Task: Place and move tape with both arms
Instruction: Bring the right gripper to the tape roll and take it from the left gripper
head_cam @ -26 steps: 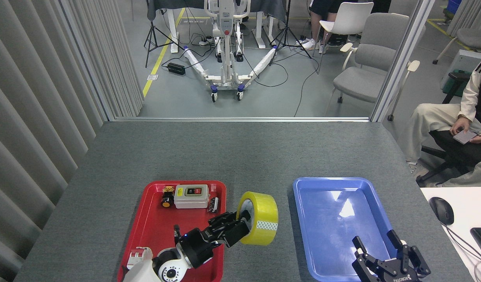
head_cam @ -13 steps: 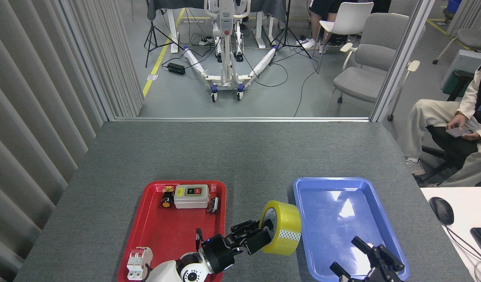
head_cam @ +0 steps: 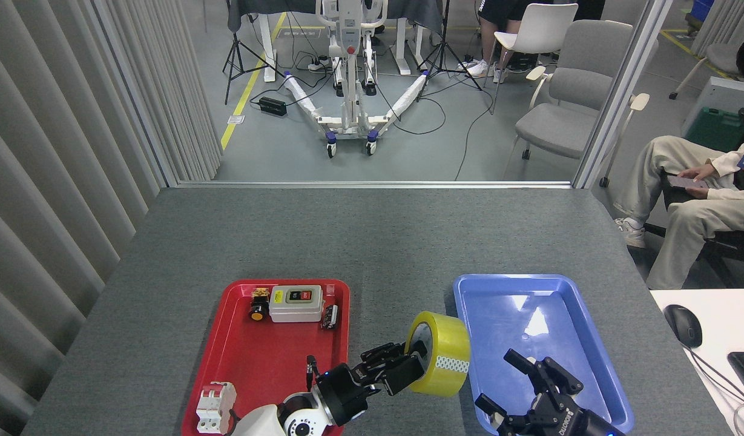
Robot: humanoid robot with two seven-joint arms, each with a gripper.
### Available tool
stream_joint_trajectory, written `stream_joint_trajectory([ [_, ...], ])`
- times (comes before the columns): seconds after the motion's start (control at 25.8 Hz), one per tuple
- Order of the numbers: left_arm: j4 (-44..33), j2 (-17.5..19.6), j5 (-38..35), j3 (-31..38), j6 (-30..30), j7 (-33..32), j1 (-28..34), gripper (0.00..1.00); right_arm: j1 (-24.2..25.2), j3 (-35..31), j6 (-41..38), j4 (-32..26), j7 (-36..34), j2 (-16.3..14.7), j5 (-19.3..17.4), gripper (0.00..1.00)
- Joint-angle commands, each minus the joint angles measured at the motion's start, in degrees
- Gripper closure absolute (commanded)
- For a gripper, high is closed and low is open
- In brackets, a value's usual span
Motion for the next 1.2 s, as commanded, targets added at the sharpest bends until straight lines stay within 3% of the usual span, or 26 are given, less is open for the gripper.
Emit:
stream_joint_trajectory([
  [0.0, 2.2, -1.7, -0.4, 0.0, 0.0, -0.5, -0.3, 1.00, -0.7, 2.3, 0.0, 0.0, 0.0, 0.0, 0.4, 0.00],
  [0.23, 3.0, -1.8, -0.5, 0.1, 0.0, -0.6, -0.5, 1.00, -2.7, 7.1, 0.0, 0.5, 0.2, 0.2, 1.3, 0.00],
  [0.62, 3.1, -2.0, -0.5, 0.2, 0.0, -0.6, -0.5, 1.00, -2.1, 8.4, 0.0, 0.8, 0.3, 0.3, 4.3, 0.03],
  [1.01, 2.3, -1.9, -0.6, 0.1, 0.0, -0.7, -0.4, 1.00, -2.7, 8.7, 0.0, 2.2, 0.3, 0.5, 4.4, 0.47],
  [1.16, 2.0, -2.0, -0.7, -0.3, 0.0, -0.8, -0.2, 1.00, -2.7, 8.9, 0.0, 2.2, 0.3, 0.7, 4.5, 0.54],
])
